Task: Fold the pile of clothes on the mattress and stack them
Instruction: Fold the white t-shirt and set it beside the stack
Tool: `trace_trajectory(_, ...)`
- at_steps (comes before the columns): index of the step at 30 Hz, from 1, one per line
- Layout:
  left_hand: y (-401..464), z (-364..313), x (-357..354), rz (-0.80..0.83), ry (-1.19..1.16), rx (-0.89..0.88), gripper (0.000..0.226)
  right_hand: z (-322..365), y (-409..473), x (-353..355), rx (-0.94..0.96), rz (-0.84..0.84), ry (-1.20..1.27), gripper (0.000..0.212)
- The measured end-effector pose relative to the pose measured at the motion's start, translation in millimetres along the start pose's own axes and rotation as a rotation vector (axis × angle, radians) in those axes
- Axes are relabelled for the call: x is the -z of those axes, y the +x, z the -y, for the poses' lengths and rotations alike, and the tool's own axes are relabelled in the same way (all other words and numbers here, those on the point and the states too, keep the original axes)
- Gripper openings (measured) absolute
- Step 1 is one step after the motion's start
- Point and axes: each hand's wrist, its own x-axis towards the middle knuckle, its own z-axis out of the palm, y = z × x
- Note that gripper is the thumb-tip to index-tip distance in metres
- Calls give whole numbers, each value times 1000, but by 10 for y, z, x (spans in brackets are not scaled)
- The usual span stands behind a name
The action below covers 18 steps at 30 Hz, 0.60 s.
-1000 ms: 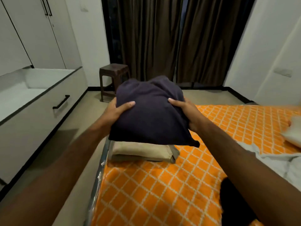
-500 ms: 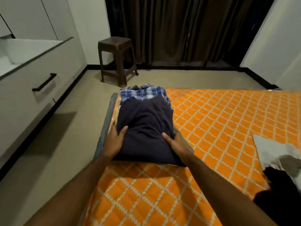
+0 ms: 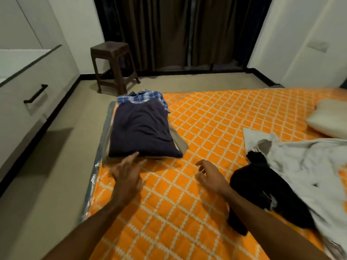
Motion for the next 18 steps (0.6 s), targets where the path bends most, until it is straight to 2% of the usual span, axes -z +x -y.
trace_trajectory(3, -53, -417, -179, 285, 69, -371, 57, -291, -528, 234, 99, -115, -316, 40)
trace_trajectory(5, -5, -993, -302, 481, -20, -481, 48, -570, -977, 440, 38, -231, -483, 45)
trace_trajectory(8, 46, -1684, -537, 688, -222, -410, 46, -952, -1379, 634, -241, -355, -550, 75)
trace_trajectory(10, 44, -2141, -706, 731, -430, -273, 56, -1220, -1570, 753, -452, -318, -390, 95)
trace_trajectory(11, 38, -2325, -784, 749, -540, -195, 68, -1303, -1619, 802, -509, -258, -261, 97)
trace_trajectory(13, 75, -2719, -893, 744, -733, -54, 86, -1406, -1704, 861, -486, -187, -199, 82)
trace_trajectory(15, 152, -3042, -983, 706, -877, 43, 93, -1380, -1756, 845, -338, -210, -231, 62)
trace_trajectory(16, 188, -3146, -1029, 697, -920, 49, 94, -1339, -1769, 823, -245, -205, -157, 53)
trace_trajectory(18, 227, -3299, -1089, 718, -902, -1, 91, -1295, -1853, 856, -97, -105, 162, 32)
